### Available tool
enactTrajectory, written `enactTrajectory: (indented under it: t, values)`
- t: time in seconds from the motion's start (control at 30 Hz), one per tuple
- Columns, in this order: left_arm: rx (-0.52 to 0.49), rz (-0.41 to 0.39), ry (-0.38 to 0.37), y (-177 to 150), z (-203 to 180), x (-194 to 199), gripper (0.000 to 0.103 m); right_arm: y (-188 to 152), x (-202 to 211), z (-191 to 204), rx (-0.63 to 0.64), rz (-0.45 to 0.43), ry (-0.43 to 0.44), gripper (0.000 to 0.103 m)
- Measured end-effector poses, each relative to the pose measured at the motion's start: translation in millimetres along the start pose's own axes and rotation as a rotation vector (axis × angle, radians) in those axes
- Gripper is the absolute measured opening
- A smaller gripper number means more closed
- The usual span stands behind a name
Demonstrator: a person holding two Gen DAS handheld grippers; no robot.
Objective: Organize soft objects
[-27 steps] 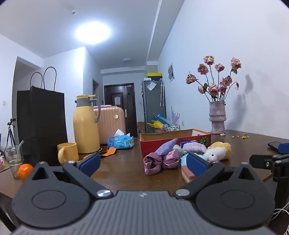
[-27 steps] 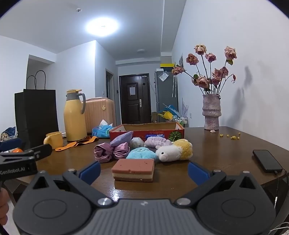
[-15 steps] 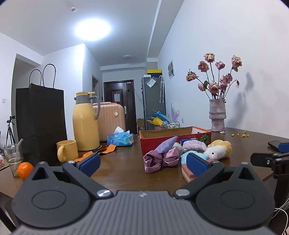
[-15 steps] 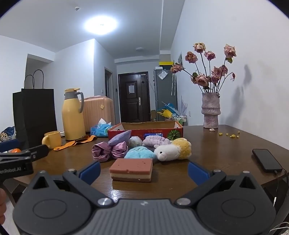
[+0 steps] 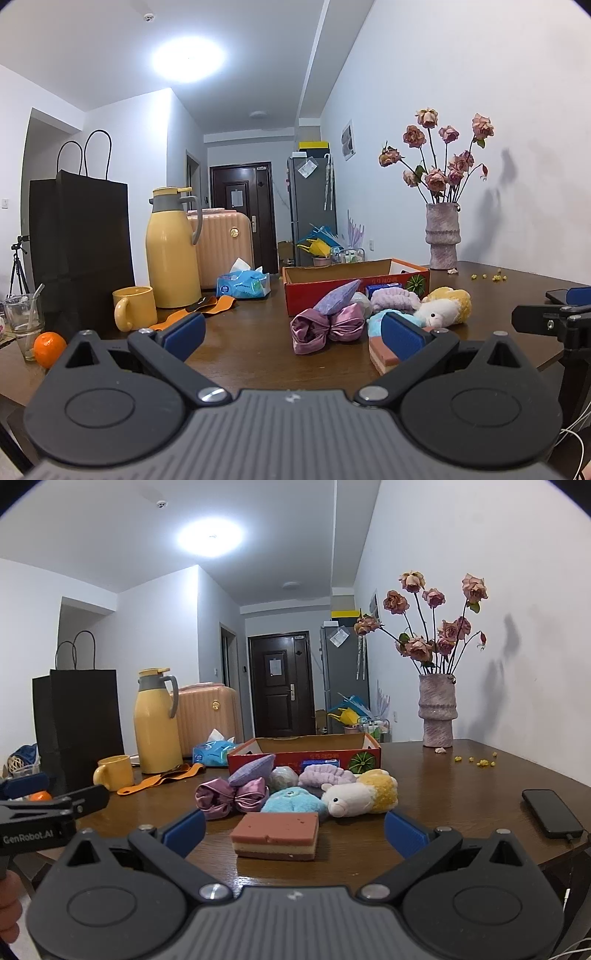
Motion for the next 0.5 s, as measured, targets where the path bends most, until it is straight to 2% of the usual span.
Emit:
enactTrajectory:
  t: [0.5]
  values:
    - [-0.003,-0.003,0.004,2.2,0.0,0.6,0.103,-1.6,-0.4,1.5,0.006,0.002,-0.008,0.103]
Point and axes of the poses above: each gripper's, at about its wrist camera, not at the fingertips, and x roughly against the way its jaws point, z to its left, y to its top, the point moved 3 cm from there along -x, roughly the way its jaws point, and after that the axes turned 3 degrees about -z, right-handed, at the moved point
